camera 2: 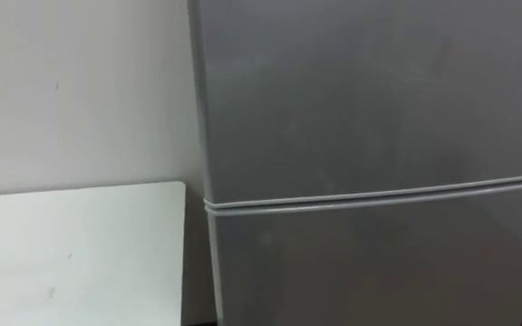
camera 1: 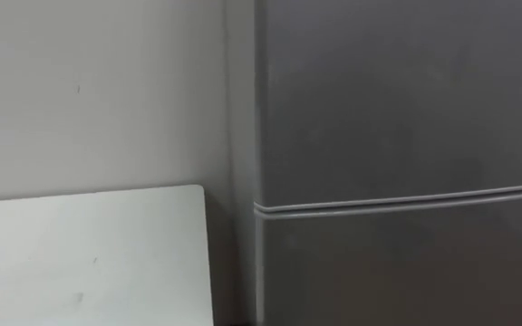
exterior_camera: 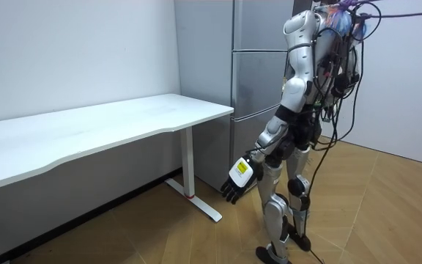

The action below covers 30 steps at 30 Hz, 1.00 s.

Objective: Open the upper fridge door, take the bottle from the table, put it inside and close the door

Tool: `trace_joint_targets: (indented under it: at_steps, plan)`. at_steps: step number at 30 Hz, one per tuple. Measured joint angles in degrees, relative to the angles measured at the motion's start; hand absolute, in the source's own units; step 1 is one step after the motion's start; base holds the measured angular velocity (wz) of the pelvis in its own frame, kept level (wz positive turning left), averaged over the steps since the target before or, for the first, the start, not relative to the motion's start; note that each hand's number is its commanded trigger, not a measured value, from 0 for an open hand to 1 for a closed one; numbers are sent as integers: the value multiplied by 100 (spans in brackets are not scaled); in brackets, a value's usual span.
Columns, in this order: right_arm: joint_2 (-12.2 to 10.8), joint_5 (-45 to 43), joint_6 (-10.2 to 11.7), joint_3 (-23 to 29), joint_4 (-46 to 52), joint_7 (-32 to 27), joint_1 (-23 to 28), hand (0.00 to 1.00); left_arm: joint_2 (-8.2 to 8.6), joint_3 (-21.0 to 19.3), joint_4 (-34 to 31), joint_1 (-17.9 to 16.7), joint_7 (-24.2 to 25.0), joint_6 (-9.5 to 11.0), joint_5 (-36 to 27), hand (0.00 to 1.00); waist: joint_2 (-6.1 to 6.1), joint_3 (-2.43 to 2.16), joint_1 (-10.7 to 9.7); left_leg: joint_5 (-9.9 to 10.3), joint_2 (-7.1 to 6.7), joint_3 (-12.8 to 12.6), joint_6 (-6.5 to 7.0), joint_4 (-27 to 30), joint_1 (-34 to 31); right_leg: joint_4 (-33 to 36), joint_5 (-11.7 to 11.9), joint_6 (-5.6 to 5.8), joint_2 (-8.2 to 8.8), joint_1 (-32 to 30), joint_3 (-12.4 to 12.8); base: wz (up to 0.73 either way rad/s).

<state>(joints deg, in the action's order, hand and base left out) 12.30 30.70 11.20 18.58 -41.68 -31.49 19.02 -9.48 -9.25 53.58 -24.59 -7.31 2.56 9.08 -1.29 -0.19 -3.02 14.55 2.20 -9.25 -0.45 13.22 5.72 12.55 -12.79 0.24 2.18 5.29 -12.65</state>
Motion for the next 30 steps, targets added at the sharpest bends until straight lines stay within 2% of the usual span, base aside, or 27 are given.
trace_joint_targets:
  at_steps: [5, 10, 15, 18, 19, 23, 25, 30]
  plan:
    - [-148, -65, -20, -275, -745, 48, -11, 0, 25, 58, 216, 4, 4, 7, -63, 0, 50, 5, 26, 1, -2, -3, -1, 9, 4, 2, -27, 2, 5, -14, 7, 0]
    - [-212, -227, -91, -605, -1245, 320, 44, 0, 130, 59, 345, 6, 2, 3, -64, 0, 137, 18, 27, 0, 1, -5, -1, 4, 39, 7, -30, 1, 6, 16, -3, 0]
    - [-283, -643, -212, -1090, -1628, 821, 19, 0, 186, 73, 431, 102, 6, 1, -57, 0, 146, 17, 37, 4, -3, 28, -4, -2, 53, 16, -55, 2, 45, 42, -28, 3]
    - [-293, -679, -281, -1388, -1872, 1222, -103, 0, 203, 213, 429, 135, 5, -26, 16, 0, 159, 10, 91, 4, -12, 57, -3, -1, 34, 13, -51, 4, 39, 34, -76, 5]
    - [-295, -679, -377, -1481, -1963, 1394, -145, 0, 210, 282, 428, 144, 6, -67, 68, 0, 165, 11, 116, 4, -20, 77, -3, 0, 51, 9, -50, 4, 37, 65, -134, 8]
    - [-342, -874, -534, -1635, -2217, 1871, -277, 0, 236, 408, 421, 173, 15, -237, 279, 0, 177, 15, 166, 1, -54, 167, 0, 2, 64, 2, -62, 19, 61, 118, -187, 12]
    - [-356, -942, -684, -1768, -2316, 2090, -378, 0, 238, 520, 413, 212, 77, -386, 414, 0, 183, 16, 178, 1, -75, 190, 1, 8, 55, -2, -76, 38, 76, 128, -198, 6]
    - [-370, -1033, -766, -1960, -2340, 2467, -466, 0, 235, 631, 447, 332, 167, -492, 513, 0, 174, 18, 186, 1, -99, 257, 2, 41, 49, -41, -86, 55, 94, 193, -249, 8]
